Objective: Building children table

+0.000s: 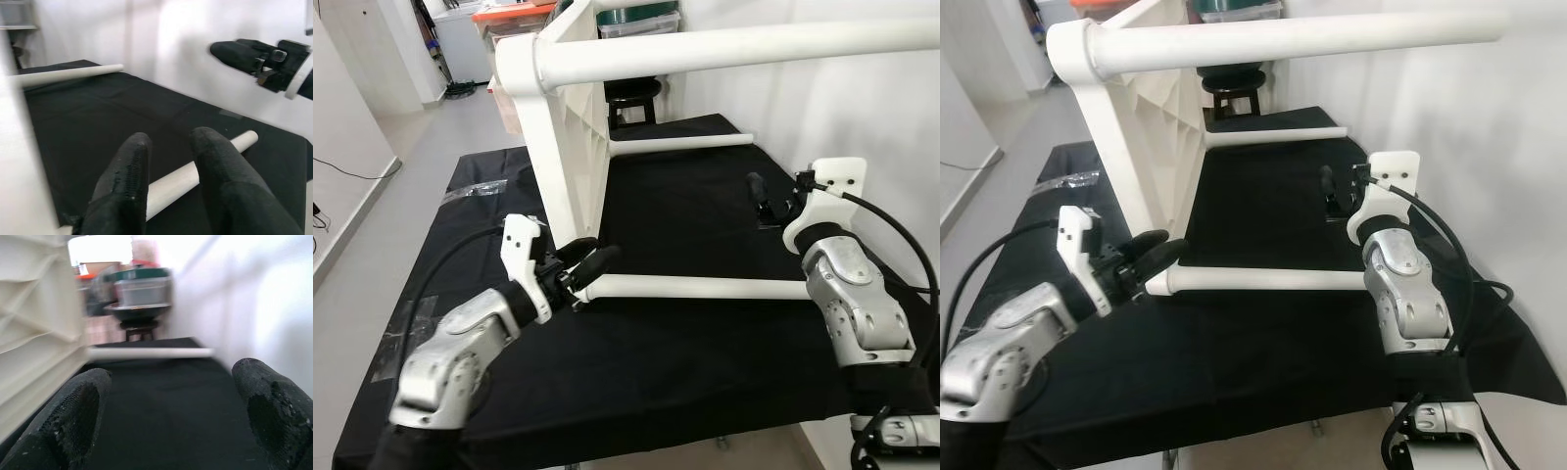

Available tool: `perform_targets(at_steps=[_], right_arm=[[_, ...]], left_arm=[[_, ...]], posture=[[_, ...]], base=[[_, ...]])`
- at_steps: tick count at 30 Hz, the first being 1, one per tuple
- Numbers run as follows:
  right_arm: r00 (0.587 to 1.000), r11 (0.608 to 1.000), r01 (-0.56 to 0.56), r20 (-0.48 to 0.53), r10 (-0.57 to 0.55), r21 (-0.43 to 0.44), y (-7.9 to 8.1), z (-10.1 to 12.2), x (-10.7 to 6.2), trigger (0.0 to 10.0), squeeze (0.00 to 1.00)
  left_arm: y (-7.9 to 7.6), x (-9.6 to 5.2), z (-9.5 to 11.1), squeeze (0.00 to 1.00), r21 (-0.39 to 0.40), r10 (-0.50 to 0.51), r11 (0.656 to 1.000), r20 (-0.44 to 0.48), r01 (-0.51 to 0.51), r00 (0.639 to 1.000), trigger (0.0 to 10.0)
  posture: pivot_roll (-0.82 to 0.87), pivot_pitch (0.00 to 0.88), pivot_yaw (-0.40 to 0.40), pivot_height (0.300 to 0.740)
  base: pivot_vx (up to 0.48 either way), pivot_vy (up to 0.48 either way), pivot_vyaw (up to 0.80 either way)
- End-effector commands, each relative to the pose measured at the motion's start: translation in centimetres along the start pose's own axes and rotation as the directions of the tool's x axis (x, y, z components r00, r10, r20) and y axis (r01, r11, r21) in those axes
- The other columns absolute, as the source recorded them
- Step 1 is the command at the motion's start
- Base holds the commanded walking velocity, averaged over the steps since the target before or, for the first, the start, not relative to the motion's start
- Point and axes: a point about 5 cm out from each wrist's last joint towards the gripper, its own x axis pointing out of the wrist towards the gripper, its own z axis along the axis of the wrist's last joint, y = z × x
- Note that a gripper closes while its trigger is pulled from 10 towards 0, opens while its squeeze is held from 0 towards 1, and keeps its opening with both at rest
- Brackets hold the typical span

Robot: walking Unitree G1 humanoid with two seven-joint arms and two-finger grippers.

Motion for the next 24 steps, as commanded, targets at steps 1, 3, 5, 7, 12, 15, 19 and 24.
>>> perform_targets(at_steps=[1,3,5,7,12,15,19,24], right_arm=[[1.0,1.0,-0.023,0.004,0.023,-0.01,0.7,-0.2,-0.3,10.0,0.0],[0.999,0.999,-0.045,-0.011,0.045,-0.007,1.4,-0.8,-0.6,10.0,0.0],[0.998,0.998,-0.062,-0.029,0.062,-0.007,2.0,-1.4,-0.9,10.0,0.0],[0.997,0.998,-0.066,-0.033,0.066,-0.01,2.1,-1.6,-1.0,10.0,0.0],[0.995,0.996,-0.086,-0.046,0.085,-0.011,2.7,-2.2,-1.3,10.0,0.0],[0.992,0.994,-0.111,-0.066,0.11,-0.009,3.7,-2.9,-1.9,10.0,0.0],[0.99,0.992,-0.122,-0.072,0.122,-0.002,4.2,-3.2,-2.0,10.0,0.0],[0.983,0.987,-0.161,-0.084,0.161,0.008,5.7,-3.8,-2.0,10.0,0.0]], left_arm=[[0.2,0.1,-0.3,0.0,0.015,0.022,1.0,-0.012,-0.021,1.0,0.0],[-0.4,0.6,-0.8,0.0,0.02,0.028,0.999,-0.009,-0.027,1.0,0.0],[-0.8,0.8,-1.0,0.0,0.026,0.041,0.999,-0.006,-0.041,0.999,0.0],[-0.8,0.9,-1.1,0.0,0.031,0.048,0.998,-0.004,-0.048,0.999,0.0],[-0.7,0.7,-1.3,0.0,0.049,0.085,0.995,0.0,-0.085,0.996,0.0],[-0.1,0.3,-1.5,0.0,0.081,0.164,0.983,0.004,-0.163,0.987,0.0],[0.2,0.0,-1.4,0.0,0.091,0.205,0.974,0.013,-0.205,0.979,0.0],[1.0,-1.3,-0.8,0.0,0.111,0.311,0.942,0.072,-0.318,0.948,10.0]], posture=[[-0.09,0.0,0.043,0.74],[-0.09,0.0,0.039,0.74],[-0.09,0.0,0.037,0.74],[-0.09,0.0,0.037,0.74],[-0.1,0.0,0.038,0.74],[-0.1,0.0,0.039,0.74],[-0.1,0.0,0.039,0.74],[-0.09,0.0,0.031,0.74]], base=[[0.0,0.0,0.0],[0.0,0.0,0.0],[0.0,0.0,0.0],[0.0,0.0,0.0],[0.0,0.0,0.0],[0.0,0.0,0.0],[0.0,0.0,0.0],[0.0,-0.288,0.0]])
